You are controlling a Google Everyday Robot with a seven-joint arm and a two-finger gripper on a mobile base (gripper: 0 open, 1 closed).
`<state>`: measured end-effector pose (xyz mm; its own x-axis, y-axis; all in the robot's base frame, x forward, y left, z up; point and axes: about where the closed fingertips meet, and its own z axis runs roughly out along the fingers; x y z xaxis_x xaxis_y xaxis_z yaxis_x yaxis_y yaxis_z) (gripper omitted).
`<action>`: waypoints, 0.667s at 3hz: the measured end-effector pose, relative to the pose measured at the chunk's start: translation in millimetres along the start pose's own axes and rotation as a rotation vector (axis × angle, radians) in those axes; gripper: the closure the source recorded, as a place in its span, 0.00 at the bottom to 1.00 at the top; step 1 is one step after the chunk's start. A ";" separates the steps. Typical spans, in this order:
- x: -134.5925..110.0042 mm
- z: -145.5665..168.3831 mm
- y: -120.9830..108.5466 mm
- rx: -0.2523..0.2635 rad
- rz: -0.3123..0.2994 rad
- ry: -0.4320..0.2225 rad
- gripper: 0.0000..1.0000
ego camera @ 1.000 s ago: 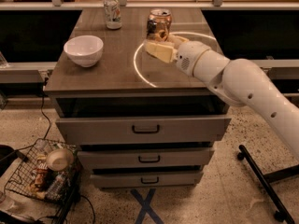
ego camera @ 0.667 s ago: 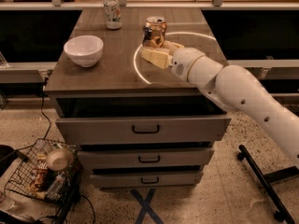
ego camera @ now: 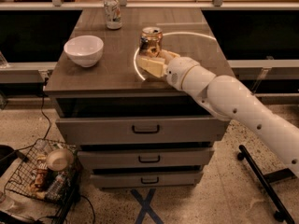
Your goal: Place orange can upright
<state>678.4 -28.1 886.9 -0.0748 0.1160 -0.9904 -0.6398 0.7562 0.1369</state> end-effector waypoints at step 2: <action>15.9 -4.4 -0.6 0.044 -0.051 -0.001 1.00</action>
Offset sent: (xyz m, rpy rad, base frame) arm -0.0091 -0.0077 -0.0229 -0.0715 -0.0692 -0.0674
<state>674.2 -29.6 871.0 -0.0427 0.0772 -0.9961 -0.6087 0.7886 0.0872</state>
